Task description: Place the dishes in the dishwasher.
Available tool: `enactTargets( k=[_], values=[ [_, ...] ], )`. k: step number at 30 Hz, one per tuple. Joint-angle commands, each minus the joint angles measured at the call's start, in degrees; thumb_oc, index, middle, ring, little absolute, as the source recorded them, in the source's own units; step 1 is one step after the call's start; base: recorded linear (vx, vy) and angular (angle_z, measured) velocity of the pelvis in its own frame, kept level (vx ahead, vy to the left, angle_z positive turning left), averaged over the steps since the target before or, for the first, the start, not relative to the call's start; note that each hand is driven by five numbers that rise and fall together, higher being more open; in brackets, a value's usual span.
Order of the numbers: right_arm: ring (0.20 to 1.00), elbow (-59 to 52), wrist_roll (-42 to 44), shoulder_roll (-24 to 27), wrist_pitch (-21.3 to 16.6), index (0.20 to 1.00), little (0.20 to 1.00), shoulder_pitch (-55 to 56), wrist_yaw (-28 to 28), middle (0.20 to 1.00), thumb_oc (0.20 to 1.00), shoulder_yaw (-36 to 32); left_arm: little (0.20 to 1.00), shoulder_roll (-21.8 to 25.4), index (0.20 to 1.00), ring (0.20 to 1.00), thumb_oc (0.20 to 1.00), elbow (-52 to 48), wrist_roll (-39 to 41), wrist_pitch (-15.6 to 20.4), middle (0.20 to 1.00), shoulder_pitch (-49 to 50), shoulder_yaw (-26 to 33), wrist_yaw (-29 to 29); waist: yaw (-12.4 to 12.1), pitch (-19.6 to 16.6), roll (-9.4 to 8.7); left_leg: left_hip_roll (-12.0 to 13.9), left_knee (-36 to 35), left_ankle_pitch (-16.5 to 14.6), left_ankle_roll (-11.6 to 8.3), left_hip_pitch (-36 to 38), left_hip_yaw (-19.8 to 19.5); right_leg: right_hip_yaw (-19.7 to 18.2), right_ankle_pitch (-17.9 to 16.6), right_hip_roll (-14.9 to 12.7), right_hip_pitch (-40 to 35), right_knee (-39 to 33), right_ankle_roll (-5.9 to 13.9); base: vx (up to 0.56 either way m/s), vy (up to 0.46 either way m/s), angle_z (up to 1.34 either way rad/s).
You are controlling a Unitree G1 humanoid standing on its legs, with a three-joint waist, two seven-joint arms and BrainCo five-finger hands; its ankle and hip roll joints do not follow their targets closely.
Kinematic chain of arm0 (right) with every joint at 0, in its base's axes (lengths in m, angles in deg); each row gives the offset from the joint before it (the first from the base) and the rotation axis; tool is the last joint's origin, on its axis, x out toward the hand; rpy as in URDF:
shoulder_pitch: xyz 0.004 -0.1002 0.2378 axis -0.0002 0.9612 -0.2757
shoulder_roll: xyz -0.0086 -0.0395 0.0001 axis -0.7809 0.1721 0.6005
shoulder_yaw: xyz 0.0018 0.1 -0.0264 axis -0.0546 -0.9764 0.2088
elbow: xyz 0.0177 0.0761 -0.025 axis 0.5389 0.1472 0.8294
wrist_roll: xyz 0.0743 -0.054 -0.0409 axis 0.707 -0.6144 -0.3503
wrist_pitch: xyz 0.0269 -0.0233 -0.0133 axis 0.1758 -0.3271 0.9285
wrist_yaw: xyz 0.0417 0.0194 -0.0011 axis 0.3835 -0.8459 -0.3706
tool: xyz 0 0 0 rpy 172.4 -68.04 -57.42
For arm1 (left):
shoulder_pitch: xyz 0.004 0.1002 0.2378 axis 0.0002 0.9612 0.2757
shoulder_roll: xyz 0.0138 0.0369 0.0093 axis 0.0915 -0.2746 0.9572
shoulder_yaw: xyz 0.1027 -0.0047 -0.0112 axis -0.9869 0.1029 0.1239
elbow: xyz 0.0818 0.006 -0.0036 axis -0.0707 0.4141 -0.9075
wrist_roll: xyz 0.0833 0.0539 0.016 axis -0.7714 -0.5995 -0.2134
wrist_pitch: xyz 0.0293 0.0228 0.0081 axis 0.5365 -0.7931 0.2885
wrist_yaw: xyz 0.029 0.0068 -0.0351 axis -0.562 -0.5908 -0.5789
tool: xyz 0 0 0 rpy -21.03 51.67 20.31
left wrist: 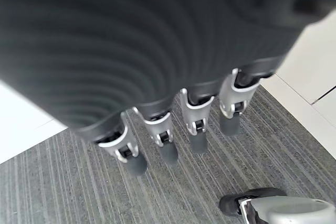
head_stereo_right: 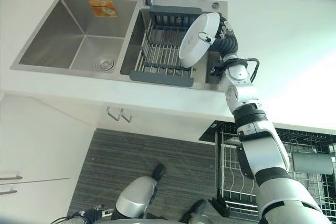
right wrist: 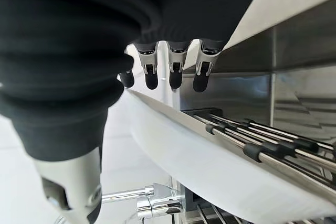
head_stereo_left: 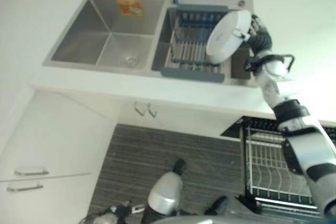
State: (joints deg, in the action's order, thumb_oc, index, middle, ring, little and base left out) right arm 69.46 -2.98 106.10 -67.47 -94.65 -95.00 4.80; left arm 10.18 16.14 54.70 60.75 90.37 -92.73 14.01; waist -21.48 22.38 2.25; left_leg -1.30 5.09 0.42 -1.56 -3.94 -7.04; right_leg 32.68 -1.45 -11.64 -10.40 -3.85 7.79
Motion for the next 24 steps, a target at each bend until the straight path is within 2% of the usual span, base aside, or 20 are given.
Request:
enactTargets(
  k=[1, 11, 24],
  values=[
    [1.000, -0.3, 1.9, 1.3, -2.9, 1.000, 1.000, -4.3, 0.0, 1.000, 1.000, 2.3, 1.000, 2.0, 1.000, 1.000, 1.000, 0.8, 1.0, -0.4, 1.000, 0.8, -3.5, -0.4, -1.9, -2.0, 1.43, 0.7, -7.8, 1.9, 1.02, 0.5, 1.4, -3.2, 7.8, -3.4, 1.0, 11.7, 0.75, 0.00, 0.000, 0.00],
    [1.000, 0.6, 1.6, 0.8, -3.7, 1.000, 1.000, -4.3, 0.0, 1.000, 1.000, 2.1, 1.000, 1.7, 1.000, 1.000, 1.000, 1.1, 1.0, -0.6, 1.000, 0.4, -3.7, -0.7, -1.7, -1.9, 1.91, 0.7, -7.6, 2.0, 0.79, 0.3, 1.3, -3.5, 7.8, -3.5, 1.3, 11.5, 0.80, 0.00, -0.005, -0.01],
    [1.000, 3.3, 1.7, 2.1, -0.8, 1.000, 1.000, -8.1, 1.7, 1.000, 1.000, 4.0, 1.000, 2.2, 1.000, 1.000, 1.000, 0.7, 1.8, -0.9, 1.000, -0.1, -4.0, -0.6, -2.2, -1.2, 2.26, 0.6, -6.7, 2.0, 0.57, -0.8, 0.7, -3.5, 7.9, -3.6, 1.7, 11.7, 0.59, 0.00, -0.001, -0.01]
  ],
)
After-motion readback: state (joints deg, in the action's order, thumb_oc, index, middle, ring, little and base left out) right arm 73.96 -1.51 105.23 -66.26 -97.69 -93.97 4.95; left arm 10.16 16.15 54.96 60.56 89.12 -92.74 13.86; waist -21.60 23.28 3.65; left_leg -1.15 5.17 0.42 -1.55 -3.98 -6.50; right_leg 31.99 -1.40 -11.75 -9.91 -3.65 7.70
